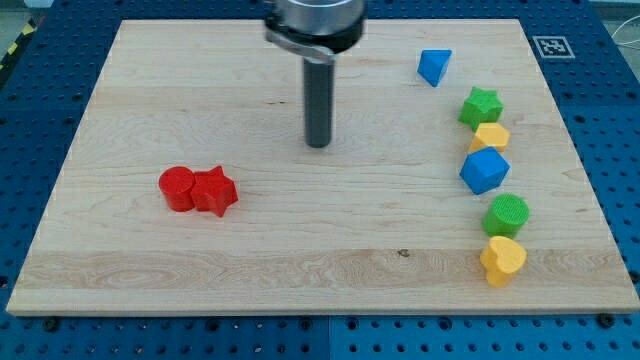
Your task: Separate the red star and red circle
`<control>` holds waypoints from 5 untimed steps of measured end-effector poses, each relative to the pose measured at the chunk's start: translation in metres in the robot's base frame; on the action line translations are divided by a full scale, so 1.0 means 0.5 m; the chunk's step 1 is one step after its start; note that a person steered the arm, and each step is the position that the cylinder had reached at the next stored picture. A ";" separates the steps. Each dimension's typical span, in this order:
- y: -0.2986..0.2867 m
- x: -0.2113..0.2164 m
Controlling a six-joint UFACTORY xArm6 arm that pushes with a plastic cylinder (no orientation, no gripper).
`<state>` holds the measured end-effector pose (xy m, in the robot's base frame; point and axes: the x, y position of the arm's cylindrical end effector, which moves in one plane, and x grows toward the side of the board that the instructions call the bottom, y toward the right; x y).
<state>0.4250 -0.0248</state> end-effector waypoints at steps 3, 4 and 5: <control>-0.372 0.033; -0.458 0.117; -0.458 0.167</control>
<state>0.5083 -0.2536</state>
